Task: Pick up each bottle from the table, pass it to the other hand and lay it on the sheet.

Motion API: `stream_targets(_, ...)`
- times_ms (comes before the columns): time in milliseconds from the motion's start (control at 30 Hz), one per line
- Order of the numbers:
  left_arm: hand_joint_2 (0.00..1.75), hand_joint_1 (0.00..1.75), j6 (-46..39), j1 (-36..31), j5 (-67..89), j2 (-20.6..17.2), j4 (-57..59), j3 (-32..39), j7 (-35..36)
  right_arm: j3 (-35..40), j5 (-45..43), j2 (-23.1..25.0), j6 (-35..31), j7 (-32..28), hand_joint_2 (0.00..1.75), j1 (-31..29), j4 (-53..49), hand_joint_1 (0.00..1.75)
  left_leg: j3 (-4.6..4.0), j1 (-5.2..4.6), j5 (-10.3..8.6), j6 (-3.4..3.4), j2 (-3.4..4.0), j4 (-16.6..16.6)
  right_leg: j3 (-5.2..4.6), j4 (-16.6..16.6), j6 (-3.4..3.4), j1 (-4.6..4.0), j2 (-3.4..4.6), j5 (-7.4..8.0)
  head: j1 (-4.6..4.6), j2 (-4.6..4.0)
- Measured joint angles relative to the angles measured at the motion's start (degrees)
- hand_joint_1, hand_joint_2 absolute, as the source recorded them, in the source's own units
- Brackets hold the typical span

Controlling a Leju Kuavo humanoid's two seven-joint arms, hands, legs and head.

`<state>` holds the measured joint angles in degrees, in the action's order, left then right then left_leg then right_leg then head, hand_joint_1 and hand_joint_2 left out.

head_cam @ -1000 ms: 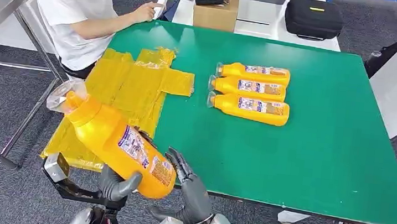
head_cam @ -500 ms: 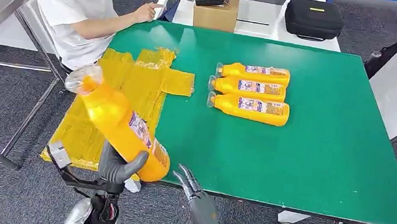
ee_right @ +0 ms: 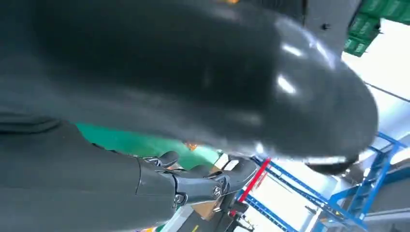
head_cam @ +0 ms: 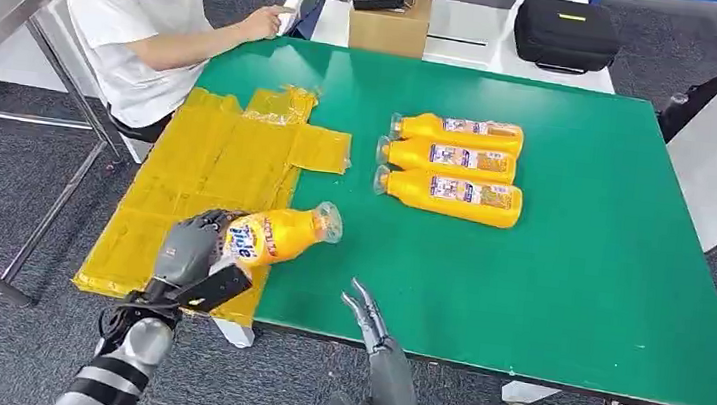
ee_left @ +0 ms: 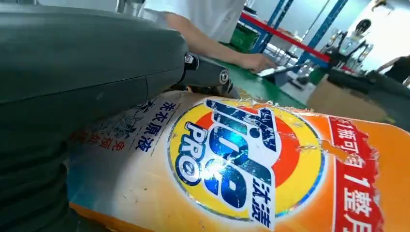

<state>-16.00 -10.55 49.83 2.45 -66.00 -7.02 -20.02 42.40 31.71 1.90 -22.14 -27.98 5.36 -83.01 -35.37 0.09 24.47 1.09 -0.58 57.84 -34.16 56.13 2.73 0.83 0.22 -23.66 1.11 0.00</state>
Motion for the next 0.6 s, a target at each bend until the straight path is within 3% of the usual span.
stream_targets(200,1.75,1.75,0.04,-4.05,3.48,-1.79,5.99,0.3,0.83,-0.37,-0.5,0.2,1.07,-0.53,0.0,-0.04,0.0,0.0,-0.01,-0.01,0.0,0.0,-0.07,0.0,-0.02,-0.01,0.01,0.03,-0.02,0.0,-0.04,-0.02)
stream_targets(500,1.75,1.75,6.13,-22.1,19.36,-5.66,29.31,-5.2,7.69,-1.2,-2.93,0.46,3.54,-1.86,0.0,-0.46,0.57,0.0,0.07,0.0,-0.09,-0.03,-0.05,0.0,0.09,0.03,0.01,0.01,-0.02,0.05,-0.02,0.0)
stream_targets(533,1.75,1.38,6.89,-23.55,19.83,-5.72,31.06,-5.71,7.87,-1.25,-3.08,0.46,3.61,-1.97,0.0,-0.5,0.74,0.0,0.08,0.0,-0.08,-0.03,-0.05,0.0,0.11,0.03,0.01,0.01,-0.02,0.04,-0.02,0.0)
stream_targets(567,1.75,0.37,7.47,-24.72,20.23,-5.77,32.67,-6.25,7.98,-1.29,-3.13,0.46,3.65,-1.99,0.0,-0.55,0.96,0.0,0.08,0.0,-0.08,-0.03,-0.05,0.0,0.12,0.03,0.01,0.01,-0.02,0.04,-0.02,0.0)
stream_targets(600,1.75,0.0,7.8,-25.58,20.41,-5.81,33.82,-6.67,7.98,-1.31,-3.17,0.46,3.67,-1.99,0.0,-0.58,1.11,0.0,0.08,0.0,-0.08,-0.03,-0.05,0.0,0.12,0.03,0.01,0.01,-0.02,0.04,-0.02,0.0)
